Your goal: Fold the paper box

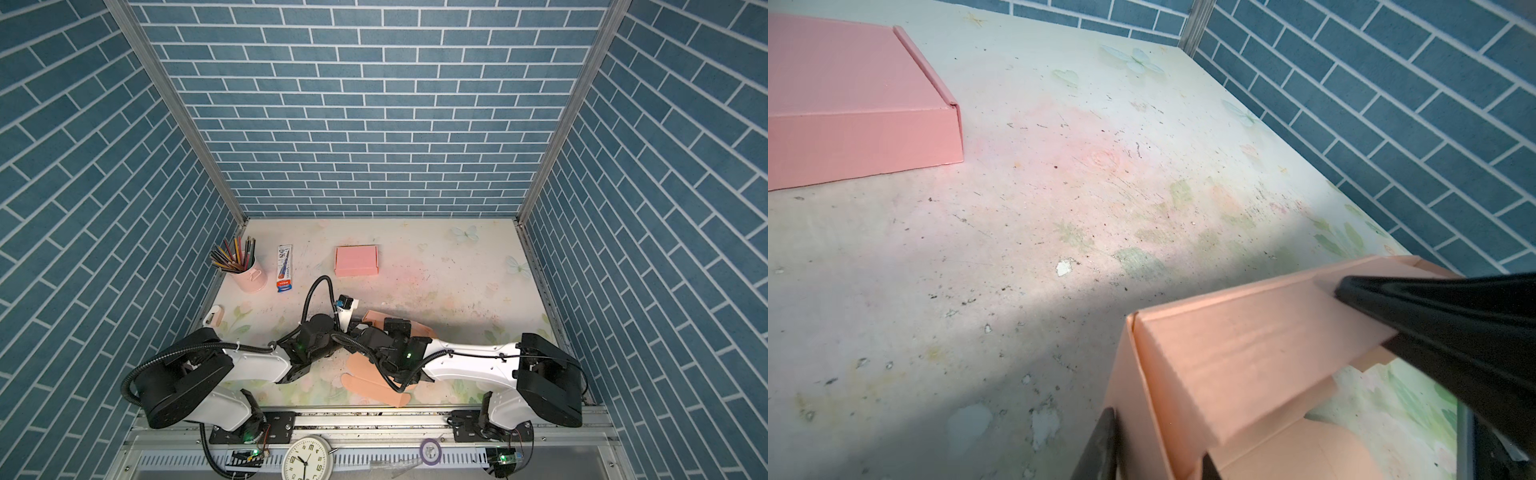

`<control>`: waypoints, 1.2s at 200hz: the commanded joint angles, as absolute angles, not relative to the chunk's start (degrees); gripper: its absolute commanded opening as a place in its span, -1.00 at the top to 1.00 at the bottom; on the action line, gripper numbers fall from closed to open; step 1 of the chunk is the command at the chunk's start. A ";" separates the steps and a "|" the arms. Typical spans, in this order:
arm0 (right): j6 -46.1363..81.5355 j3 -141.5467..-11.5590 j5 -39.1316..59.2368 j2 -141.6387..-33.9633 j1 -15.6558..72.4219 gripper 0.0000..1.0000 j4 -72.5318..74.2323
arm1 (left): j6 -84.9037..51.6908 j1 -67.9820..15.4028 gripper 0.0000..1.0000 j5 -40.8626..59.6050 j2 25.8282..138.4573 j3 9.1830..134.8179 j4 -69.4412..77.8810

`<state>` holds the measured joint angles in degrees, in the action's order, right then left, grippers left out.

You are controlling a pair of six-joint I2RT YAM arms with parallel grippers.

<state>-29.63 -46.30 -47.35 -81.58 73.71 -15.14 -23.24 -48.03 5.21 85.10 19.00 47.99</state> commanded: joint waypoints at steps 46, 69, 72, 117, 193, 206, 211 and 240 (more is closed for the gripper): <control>-18.12 -49.12 -43.85 -80.17 75.56 0.79 -18.08 | -21.23 -48.78 0.68 0.88 84.38 17.67 50.14; -15.44 -48.80 -42.26 -78.71 76.20 0.67 -18.05 | -20.44 -48.85 0.72 0.41 84.28 17.83 49.67; -15.14 -48.69 -41.94 -78.52 76.24 0.65 -17.98 | -20.46 -48.79 0.72 0.43 84.23 17.90 49.66; -10.29 -47.73 -40.10 -74.77 78.02 0.41 -18.85 | -20.51 -48.76 0.76 -0.40 84.54 17.74 50.05; 0.58 -46.40 -33.88 -60.65 76.85 0.16 -6.31 | -18.49 -48.87 0.76 -1.42 83.93 18.03 49.67; 5.51 -47.20 -29.30 -60.41 72.21 0.11 -6.40 | -17.86 -49.04 0.76 -1.71 83.85 18.26 49.36; 7.84 -47.91 -26.74 -60.74 69.74 0.11 -7.30 | -17.62 -49.12 0.76 -1.81 83.77 18.31 49.18; 18.03 -49.72 -12.35 -64.63 57.20 0.14 -9.32 | -16.15 -49.48 0.76 -2.33 84.17 19.26 49.13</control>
